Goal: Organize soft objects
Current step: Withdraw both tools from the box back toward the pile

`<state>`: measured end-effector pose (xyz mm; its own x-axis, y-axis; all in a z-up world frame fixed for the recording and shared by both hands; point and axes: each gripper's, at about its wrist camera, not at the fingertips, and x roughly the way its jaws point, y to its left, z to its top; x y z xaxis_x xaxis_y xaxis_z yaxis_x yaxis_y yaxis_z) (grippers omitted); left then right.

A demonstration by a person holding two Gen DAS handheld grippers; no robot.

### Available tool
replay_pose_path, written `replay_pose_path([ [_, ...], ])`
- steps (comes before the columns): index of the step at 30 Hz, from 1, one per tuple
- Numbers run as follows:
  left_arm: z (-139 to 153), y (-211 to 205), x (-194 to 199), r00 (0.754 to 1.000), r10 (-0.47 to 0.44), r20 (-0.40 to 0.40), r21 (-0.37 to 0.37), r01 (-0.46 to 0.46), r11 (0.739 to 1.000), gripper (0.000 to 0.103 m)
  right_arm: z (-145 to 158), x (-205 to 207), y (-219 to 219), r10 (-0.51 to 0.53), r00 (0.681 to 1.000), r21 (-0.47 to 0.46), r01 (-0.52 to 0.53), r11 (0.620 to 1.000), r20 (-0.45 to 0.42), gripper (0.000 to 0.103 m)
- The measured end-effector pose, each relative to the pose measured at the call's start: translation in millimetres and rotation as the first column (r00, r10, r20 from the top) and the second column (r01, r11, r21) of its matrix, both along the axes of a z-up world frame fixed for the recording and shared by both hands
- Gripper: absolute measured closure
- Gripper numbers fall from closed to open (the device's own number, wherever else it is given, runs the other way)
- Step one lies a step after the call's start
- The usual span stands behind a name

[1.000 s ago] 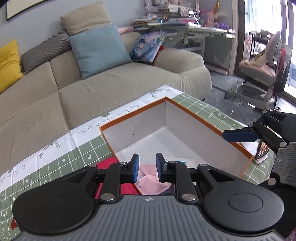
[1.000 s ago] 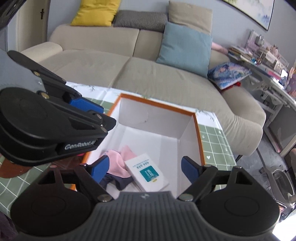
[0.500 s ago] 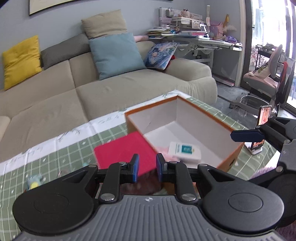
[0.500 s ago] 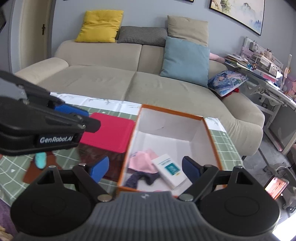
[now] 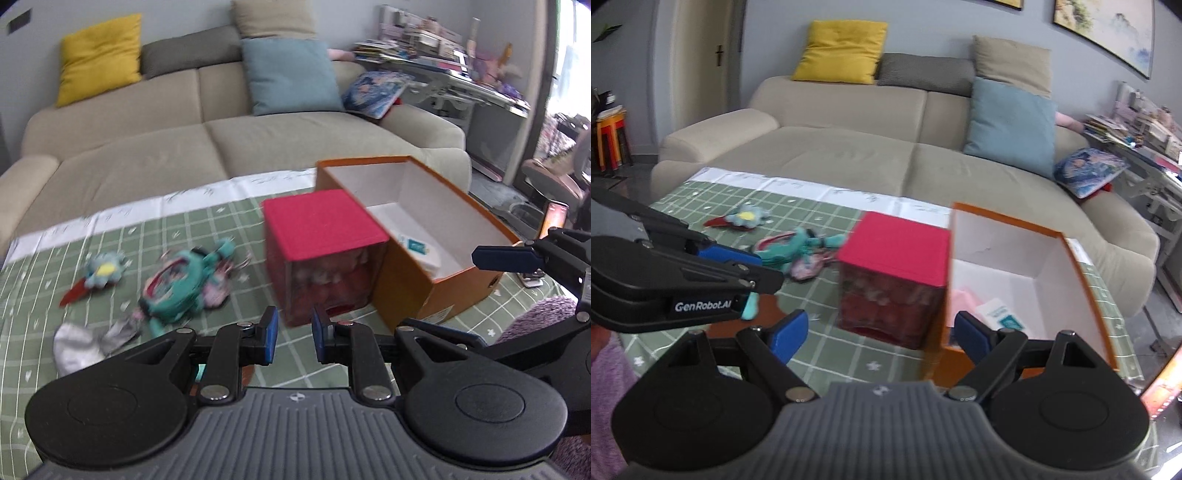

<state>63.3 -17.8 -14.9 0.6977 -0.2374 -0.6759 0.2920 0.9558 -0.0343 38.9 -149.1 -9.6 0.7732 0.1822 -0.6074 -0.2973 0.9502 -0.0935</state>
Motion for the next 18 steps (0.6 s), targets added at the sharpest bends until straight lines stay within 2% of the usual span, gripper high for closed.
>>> replay_pose_path([
  [10,-12.3,46.6,-9.1,0.994,0.110,-0.018,-0.028,-0.111,0.993,0.080,-12.5,4.8,46.3,0.090,0.996,0.015,-0.090,0.996,-0.005,0.012],
  [18,-24.5,84.0,-5.6,0.978,0.206,-0.022,-0.070,-0.207,0.976,0.077,-30.3,20.1,75.3,0.096,0.995,-0.004,-0.096,0.995,0.013,0.012],
])
